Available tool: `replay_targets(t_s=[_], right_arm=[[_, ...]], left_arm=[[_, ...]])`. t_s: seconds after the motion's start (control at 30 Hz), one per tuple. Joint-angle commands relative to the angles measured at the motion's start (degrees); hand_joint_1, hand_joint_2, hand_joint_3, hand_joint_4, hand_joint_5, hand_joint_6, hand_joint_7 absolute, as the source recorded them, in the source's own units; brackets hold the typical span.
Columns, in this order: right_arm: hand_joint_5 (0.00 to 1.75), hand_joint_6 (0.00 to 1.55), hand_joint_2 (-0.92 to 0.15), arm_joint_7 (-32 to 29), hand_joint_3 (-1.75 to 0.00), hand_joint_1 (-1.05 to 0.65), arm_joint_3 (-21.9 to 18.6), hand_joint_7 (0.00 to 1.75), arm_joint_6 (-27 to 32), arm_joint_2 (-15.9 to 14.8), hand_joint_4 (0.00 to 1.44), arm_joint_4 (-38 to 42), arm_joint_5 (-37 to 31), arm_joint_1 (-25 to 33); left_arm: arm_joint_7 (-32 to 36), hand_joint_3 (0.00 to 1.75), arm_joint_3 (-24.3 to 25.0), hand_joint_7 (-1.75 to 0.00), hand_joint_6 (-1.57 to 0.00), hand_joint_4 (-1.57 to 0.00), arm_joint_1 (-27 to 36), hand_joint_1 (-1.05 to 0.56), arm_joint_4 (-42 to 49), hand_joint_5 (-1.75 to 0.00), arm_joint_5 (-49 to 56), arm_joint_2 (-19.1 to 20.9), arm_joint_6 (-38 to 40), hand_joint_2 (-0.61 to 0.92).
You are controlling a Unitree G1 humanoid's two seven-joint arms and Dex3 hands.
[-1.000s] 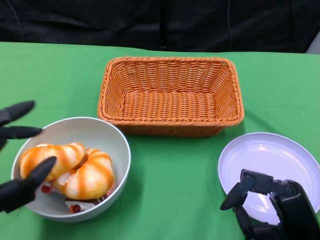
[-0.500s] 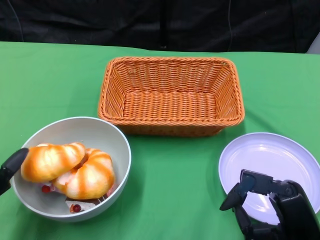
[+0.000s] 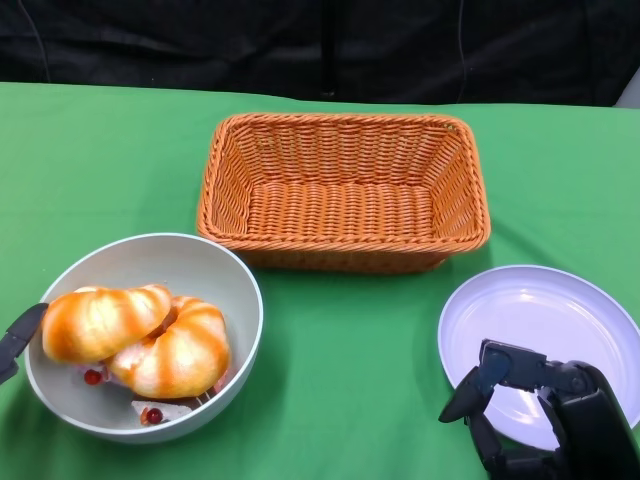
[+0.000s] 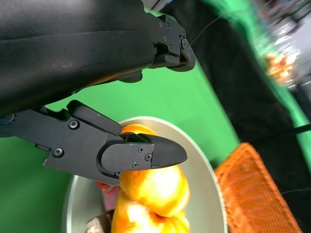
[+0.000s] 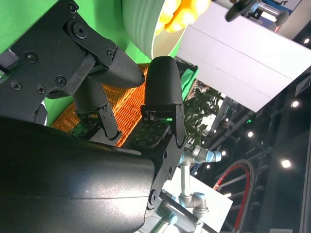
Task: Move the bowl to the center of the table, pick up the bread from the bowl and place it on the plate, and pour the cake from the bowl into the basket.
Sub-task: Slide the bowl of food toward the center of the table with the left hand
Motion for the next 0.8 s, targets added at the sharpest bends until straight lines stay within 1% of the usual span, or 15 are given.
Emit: replay_targets(t_s=[0.03, 0.13, 0.23, 0.3, 0.4, 0.57, 0.67, 0.8], right_arm=[[1.60, 0.85, -0.28, -0.14, -1.49, -0.24, -0.24, 1.17, 0.30, -0.32, 0.82, -0.91, 0.82, 0.41], [1.61, 0.85, -0.28, -0.25, -1.48, -0.24, -0.35, 1.17, 0.22, -0.39, 0.82, -1.01, 0.54, 0.45], [1.61, 0.85, -0.28, -0.38, -1.48, -0.24, -0.41, 1.17, -0.07, -0.35, 0.82, -0.84, 0.37, 0.36], [1.61, 0.85, -0.28, -0.24, -1.49, -0.23, -0.31, 1.17, 0.15, -0.33, 0.82, -0.99, 0.66, 0.43], [1.61, 0.85, -0.28, -0.10, -1.49, -0.23, -0.24, 1.17, 0.30, -0.37, 0.81, -1.16, 0.89, 0.48], [1.61, 0.85, -0.27, -0.30, -1.50, -0.23, -0.41, 1.18, 0.24, -0.35, 0.81, -1.24, 0.62, 0.44], [1.60, 0.85, -0.26, -0.23, -1.52, -0.23, -0.39, 1.18, 0.38, -0.38, 0.82, -1.36, 0.73, 0.46], [1.59, 0.85, -0.27, -0.22, -1.51, -0.23, -0.34, 1.17, 0.57, -0.36, 0.81, -1.48, 0.62, 0.47]], left_arm=[[-1.87, 0.53, -0.81, -0.11, -0.05, 0.00, -2.12, -0.70, 1.10, -0.20, -0.62, 2.29, 5.46, 0.92], [-3.83, 0.55, -0.65, -0.08, -0.05, 0.00, -4.18, -0.69, 2.09, -0.09, -3.08, 2.68, 11.10, 0.92], [-6.54, 0.54, 2.11, -0.05, -0.02, 0.00, -6.88, -0.71, 4.05, -0.02, -9.95, 1.55, 17.22, 0.92], [-7.67, 0.50, 3.28, -0.01, 0.00, 0.00, -8.24, -0.74, 5.26, 0.00, -13.58, 1.49, 20.55, 0.92], [-9.83, 0.48, 4.17, -0.01, -0.02, 0.00, -9.95, -0.74, 7.29, 0.00, -17.94, 2.18, 25.11, 0.92], [-11.85, 0.48, 5.64, -0.03, -0.06, 0.00, -11.59, -0.74, 9.63, 0.00, -23.58, 1.99, 29.09, 0.92], [-12.88, 0.54, 5.00, -0.04, -0.08, -0.01, -11.56, -0.74, 9.25, -0.01, -25.64, 1.86, 30.44, 0.92], [-12.99, 0.56, 4.34, -0.03, -0.08, -0.02, -11.58, -0.74, 8.76, -0.01, -27.27, 1.48, 32.08, 0.92]])
